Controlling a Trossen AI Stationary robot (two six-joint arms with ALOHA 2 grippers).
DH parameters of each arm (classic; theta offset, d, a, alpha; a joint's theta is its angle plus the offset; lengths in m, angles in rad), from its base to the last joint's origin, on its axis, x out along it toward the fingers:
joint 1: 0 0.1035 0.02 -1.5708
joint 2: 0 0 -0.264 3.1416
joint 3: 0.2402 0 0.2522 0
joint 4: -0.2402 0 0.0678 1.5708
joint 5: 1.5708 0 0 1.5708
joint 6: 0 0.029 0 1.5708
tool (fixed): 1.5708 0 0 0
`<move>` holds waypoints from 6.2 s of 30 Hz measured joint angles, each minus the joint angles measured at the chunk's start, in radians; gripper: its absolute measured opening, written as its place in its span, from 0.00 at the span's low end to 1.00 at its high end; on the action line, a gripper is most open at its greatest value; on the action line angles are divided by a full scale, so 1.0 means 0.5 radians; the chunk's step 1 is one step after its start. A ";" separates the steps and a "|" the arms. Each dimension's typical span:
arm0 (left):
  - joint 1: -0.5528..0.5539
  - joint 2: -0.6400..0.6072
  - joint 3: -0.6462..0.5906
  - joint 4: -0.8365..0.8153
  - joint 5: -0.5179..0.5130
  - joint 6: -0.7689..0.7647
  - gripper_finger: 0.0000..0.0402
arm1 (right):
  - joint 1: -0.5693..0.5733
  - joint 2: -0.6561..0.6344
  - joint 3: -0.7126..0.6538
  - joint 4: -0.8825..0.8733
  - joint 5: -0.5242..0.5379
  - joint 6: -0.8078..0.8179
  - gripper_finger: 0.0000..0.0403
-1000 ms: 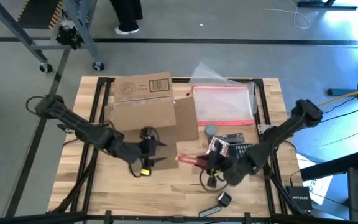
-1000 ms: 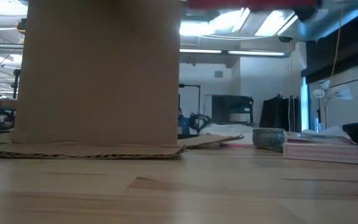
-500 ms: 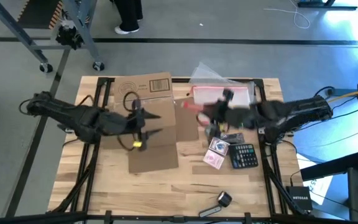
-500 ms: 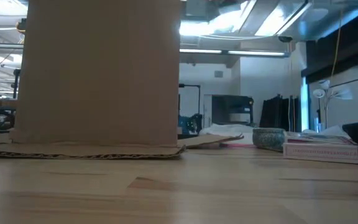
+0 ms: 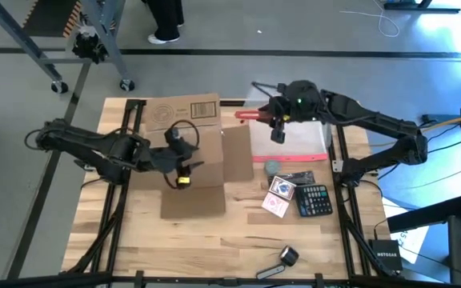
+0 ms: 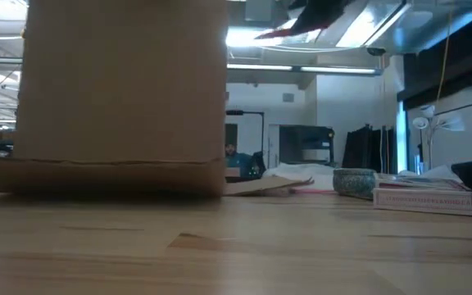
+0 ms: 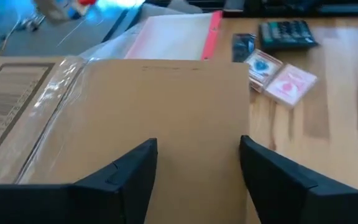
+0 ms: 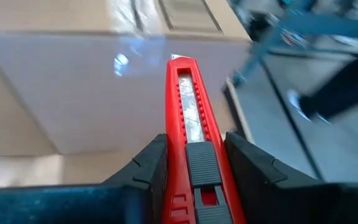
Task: Unpack boxes
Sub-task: Break down box until it is fully flat
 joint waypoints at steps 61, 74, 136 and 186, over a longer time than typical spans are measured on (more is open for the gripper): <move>-0.042 -0.062 -0.134 0.396 0.020 0.068 0.55 | 0.004 0.214 0.066 0.096 0.059 -0.054 0.33; -0.042 -0.062 -0.134 0.394 0.022 0.068 0.55 | 0.004 0.214 0.066 0.119 0.009 -0.048 0.33; 0.246 0.200 -0.133 0.754 -0.002 0.281 0.55 | 0.034 0.400 0.062 0.041 -0.695 -0.135 0.27; -0.123 0.068 -0.032 0.581 0.022 0.129 0.55 | 1.090 0.329 0.066 -0.216 0.557 0.506 0.14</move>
